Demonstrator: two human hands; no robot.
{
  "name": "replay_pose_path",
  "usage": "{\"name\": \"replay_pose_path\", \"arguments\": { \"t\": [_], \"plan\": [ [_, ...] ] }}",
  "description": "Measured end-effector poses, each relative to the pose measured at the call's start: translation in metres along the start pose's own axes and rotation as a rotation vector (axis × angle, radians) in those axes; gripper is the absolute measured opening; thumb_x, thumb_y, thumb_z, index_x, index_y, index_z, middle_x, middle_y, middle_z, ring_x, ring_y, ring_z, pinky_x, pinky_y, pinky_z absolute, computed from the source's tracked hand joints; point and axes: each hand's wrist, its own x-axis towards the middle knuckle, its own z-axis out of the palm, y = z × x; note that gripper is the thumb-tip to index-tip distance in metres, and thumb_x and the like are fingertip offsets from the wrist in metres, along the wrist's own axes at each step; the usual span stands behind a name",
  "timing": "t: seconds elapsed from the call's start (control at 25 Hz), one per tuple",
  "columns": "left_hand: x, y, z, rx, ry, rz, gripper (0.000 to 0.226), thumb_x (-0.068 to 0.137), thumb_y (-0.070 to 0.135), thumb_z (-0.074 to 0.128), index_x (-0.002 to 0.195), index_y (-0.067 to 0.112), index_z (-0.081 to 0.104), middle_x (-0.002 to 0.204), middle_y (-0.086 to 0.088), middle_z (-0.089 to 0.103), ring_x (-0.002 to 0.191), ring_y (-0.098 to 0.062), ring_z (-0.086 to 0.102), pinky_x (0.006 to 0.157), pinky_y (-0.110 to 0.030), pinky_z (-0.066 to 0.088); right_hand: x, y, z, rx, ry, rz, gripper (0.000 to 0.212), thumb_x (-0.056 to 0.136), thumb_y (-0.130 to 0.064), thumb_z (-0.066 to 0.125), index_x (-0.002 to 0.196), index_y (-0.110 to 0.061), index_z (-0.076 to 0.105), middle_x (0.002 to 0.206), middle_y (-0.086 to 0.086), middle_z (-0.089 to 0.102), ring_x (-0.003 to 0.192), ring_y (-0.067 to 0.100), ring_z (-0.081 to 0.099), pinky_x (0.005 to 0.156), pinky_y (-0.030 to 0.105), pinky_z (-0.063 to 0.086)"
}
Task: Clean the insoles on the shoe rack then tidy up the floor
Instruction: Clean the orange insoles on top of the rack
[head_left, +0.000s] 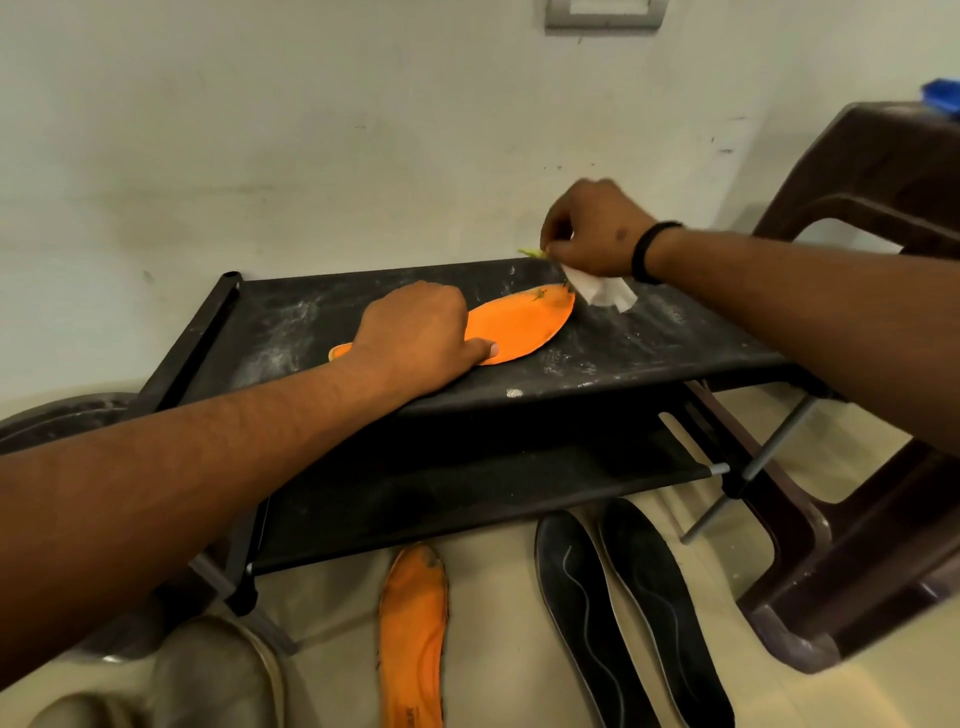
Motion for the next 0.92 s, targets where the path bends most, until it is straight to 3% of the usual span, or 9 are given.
{"name": "replay_pose_path", "arguments": {
  "t": [0.12, 0.24, 0.4, 0.52, 0.68, 0.92],
  "plan": [
    [0.002, -0.001, 0.002, -0.003, 0.014, -0.002, 0.048, 0.086, 0.059, 0.066, 0.062, 0.02, 0.051, 0.064, 0.003, 0.051, 0.068, -0.019, 0.053, 0.065, -0.036, 0.048, -0.016, -0.017, -0.008, 0.01, -0.15, -0.111, 0.012, 0.082, -0.014, 0.066, 0.086, -0.011, 0.077, 0.082, 0.0, 0.07, 0.077, 0.013, 0.061, 0.072, 0.026, 0.048],
    [0.003, 0.0, 0.002, 0.008, 0.001, -0.011, 0.046, 0.086, 0.059, 0.065, 0.063, 0.021, 0.051, 0.067, 0.003, 0.053, 0.072, -0.02, 0.055, 0.063, -0.034, 0.044, -0.03, -0.019, 0.02, -0.157, -0.336, -0.133, 0.016, 0.087, -0.025, 0.067, 0.087, -0.011, 0.075, 0.085, 0.002, 0.071, 0.079, 0.02, 0.064, 0.078, 0.033, 0.054],
    [0.003, 0.002, -0.001, 0.014, -0.002, -0.023, 0.048, 0.087, 0.059, 0.065, 0.062, 0.022, 0.049, 0.065, 0.003, 0.051, 0.069, -0.018, 0.053, 0.061, -0.034, 0.042, -0.013, -0.013, 0.023, -0.187, -0.218, 0.002, 0.007, 0.085, -0.017, 0.063, 0.086, -0.019, 0.07, 0.096, 0.006, 0.071, 0.086, 0.025, 0.064, 0.077, 0.04, 0.057],
    [0.003, 0.0, 0.0, 0.001, -0.005, -0.026, 0.049, 0.086, 0.06, 0.066, 0.06, 0.022, 0.049, 0.064, 0.003, 0.051, 0.068, -0.018, 0.054, 0.063, -0.035, 0.047, -0.01, -0.022, 0.015, -0.103, -0.153, -0.028, 0.009, 0.083, -0.015, 0.063, 0.085, -0.015, 0.072, 0.092, 0.005, 0.072, 0.084, 0.024, 0.064, 0.076, 0.038, 0.056],
    [0.003, 0.0, 0.0, -0.005, -0.001, -0.027, 0.048, 0.085, 0.059, 0.066, 0.061, 0.022, 0.048, 0.066, 0.004, 0.052, 0.072, -0.02, 0.054, 0.063, -0.034, 0.043, -0.032, -0.026, 0.02, -0.083, -0.257, -0.132, 0.011, 0.082, -0.02, 0.064, 0.081, -0.015, 0.074, 0.078, -0.001, 0.07, 0.074, 0.017, 0.062, 0.072, 0.033, 0.054],
    [0.002, 0.001, -0.001, -0.006, -0.011, -0.027, 0.049, 0.086, 0.058, 0.066, 0.06, 0.02, 0.049, 0.063, 0.003, 0.051, 0.067, -0.018, 0.053, 0.062, -0.034, 0.043, -0.013, 0.006, 0.026, -0.229, -0.143, 0.056, 0.018, 0.087, -0.019, 0.06, 0.098, -0.018, 0.074, 0.098, 0.006, 0.072, 0.09, 0.028, 0.063, 0.078, 0.039, 0.052]
  ]
}}
